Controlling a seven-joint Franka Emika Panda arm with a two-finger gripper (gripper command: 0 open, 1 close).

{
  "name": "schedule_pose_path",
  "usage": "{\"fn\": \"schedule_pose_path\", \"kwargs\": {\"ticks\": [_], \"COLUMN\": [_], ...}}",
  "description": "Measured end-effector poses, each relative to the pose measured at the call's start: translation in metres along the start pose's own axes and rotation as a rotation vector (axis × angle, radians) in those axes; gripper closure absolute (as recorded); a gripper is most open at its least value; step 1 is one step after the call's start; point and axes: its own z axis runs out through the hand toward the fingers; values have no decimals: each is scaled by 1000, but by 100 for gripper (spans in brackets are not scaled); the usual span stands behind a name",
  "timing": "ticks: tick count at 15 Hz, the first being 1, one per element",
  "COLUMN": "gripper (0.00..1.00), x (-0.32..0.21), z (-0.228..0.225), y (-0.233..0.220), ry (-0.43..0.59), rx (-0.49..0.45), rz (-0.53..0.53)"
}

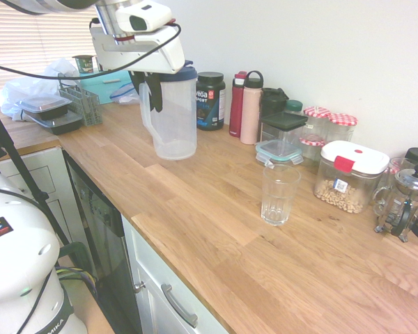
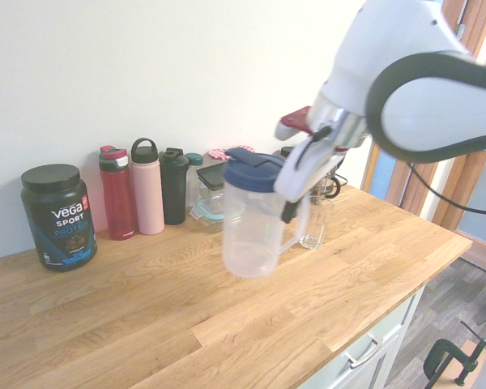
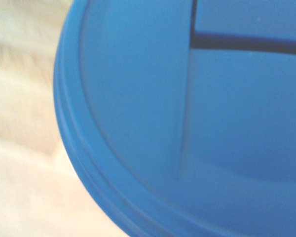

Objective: Pour me some water

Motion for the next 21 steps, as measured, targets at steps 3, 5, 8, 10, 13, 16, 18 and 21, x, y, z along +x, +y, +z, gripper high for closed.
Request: {"fn": "schedule_pose_path", "kwargs": {"ticks": [3, 5, 8, 10, 13, 16, 18, 21], "gripper": [100, 100, 100, 100, 100, 100, 100, 100], "x": [8, 27, 51, 63, 84, 121, 161, 218], "z": [-23, -30, -29, -34, -43, -38, -40, -26], "y": [69, 120, 192, 226, 278, 323, 321, 288], "ry": [-28, -3, -5, -13, -93, -193, -249, -328], "rx": [-15, -25, -35, -50, -89, -152, -235, -382], "rz": [7, -11, 2, 2, -88, -203, -240, -293]}}
